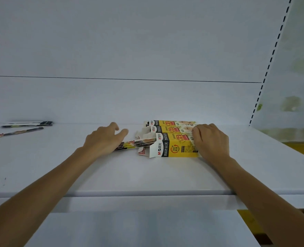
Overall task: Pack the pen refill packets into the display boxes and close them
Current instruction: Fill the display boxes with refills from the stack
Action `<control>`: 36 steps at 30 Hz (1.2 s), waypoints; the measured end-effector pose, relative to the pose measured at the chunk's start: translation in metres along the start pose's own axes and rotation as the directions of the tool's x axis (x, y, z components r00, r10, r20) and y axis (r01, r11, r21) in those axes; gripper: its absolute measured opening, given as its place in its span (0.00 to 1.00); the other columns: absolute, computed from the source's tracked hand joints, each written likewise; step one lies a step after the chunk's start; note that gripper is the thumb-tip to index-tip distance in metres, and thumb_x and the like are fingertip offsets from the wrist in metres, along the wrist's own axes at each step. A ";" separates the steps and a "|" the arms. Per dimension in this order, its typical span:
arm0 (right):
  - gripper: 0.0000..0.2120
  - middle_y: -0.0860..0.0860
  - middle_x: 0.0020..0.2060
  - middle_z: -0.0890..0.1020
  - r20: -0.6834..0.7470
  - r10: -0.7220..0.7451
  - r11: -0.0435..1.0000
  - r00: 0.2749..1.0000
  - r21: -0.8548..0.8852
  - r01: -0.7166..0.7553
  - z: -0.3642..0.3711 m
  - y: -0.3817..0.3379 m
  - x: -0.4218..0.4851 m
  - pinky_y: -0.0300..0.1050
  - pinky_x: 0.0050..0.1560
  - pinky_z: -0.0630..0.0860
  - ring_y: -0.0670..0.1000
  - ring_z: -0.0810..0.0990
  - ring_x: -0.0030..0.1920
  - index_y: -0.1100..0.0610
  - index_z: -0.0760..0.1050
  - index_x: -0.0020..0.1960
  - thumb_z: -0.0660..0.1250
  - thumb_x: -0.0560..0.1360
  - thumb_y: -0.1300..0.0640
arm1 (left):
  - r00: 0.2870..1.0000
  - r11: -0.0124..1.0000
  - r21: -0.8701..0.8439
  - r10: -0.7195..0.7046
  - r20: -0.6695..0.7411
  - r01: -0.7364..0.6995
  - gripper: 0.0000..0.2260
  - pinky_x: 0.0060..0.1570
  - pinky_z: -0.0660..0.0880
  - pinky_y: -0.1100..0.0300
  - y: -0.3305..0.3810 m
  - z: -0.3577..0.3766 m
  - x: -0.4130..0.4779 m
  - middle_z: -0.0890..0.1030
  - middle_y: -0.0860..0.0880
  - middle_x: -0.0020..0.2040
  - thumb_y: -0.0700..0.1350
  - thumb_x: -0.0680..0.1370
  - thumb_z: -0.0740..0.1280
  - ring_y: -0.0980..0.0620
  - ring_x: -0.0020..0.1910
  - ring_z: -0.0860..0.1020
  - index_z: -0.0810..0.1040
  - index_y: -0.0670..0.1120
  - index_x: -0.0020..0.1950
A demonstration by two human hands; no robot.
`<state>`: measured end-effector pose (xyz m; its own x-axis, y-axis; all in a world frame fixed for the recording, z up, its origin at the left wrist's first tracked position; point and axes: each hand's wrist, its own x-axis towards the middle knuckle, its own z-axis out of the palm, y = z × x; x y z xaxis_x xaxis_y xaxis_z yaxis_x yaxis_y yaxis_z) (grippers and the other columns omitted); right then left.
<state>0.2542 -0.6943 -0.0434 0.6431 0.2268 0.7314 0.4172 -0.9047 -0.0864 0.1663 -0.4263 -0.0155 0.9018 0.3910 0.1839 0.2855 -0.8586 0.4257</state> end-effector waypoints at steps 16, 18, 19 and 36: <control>0.17 0.50 0.32 0.76 0.015 0.026 0.999 1.000 -0.021 -0.025 0.004 0.002 0.001 0.40 0.26 0.53 0.52 0.69 0.37 0.58 0.71 0.35 0.47 0.72 0.53 | 0.993 0.885 -0.456 0.114 0.009 -0.098 0.05 0.42 0.68 0.65 0.029 0.025 0.003 0.81 0.53 0.46 0.49 0.75 0.67 0.53 0.51 0.77 0.79 0.50 0.49; 0.17 0.50 0.32 0.76 0.016 0.022 0.999 1.000 -0.026 -0.022 0.004 0.002 0.001 0.40 0.26 0.53 0.52 0.69 0.37 0.57 0.71 0.35 0.47 0.72 0.53 | 0.995 0.959 -0.274 0.056 -0.081 -0.076 0.12 0.47 0.67 0.59 0.029 0.021 0.007 0.78 0.52 0.51 0.55 0.76 0.64 0.51 0.55 0.75 0.77 0.48 0.52; 0.17 0.50 0.32 0.76 0.014 0.021 1.000 1.000 -0.021 -0.021 0.004 0.002 0.001 0.40 0.26 0.53 0.52 0.69 0.37 0.57 0.71 0.35 0.47 0.72 0.53 | 0.996 0.989 -0.147 0.008 -0.092 -0.021 0.17 0.48 0.66 0.58 0.027 0.017 0.007 0.76 0.50 0.53 0.58 0.76 0.61 0.48 0.56 0.74 0.75 0.47 0.55; 0.16 0.51 0.32 0.76 0.005 0.009 1.000 1.000 -0.021 -0.009 0.006 0.003 0.001 0.40 0.26 0.53 0.52 0.69 0.36 0.57 0.70 0.35 0.47 0.72 0.54 | 0.981 0.742 -0.670 0.127 0.150 0.006 0.09 0.42 0.73 0.61 0.062 0.038 -0.005 0.80 0.53 0.38 0.42 0.78 0.61 0.52 0.40 0.78 0.80 0.46 0.42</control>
<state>0.2600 -0.6944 -0.0468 0.6501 0.2201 0.7273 0.3977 -0.9141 -0.0788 0.1915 -0.4945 -0.0231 0.9691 0.2245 0.1019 0.0000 -0.4131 0.9107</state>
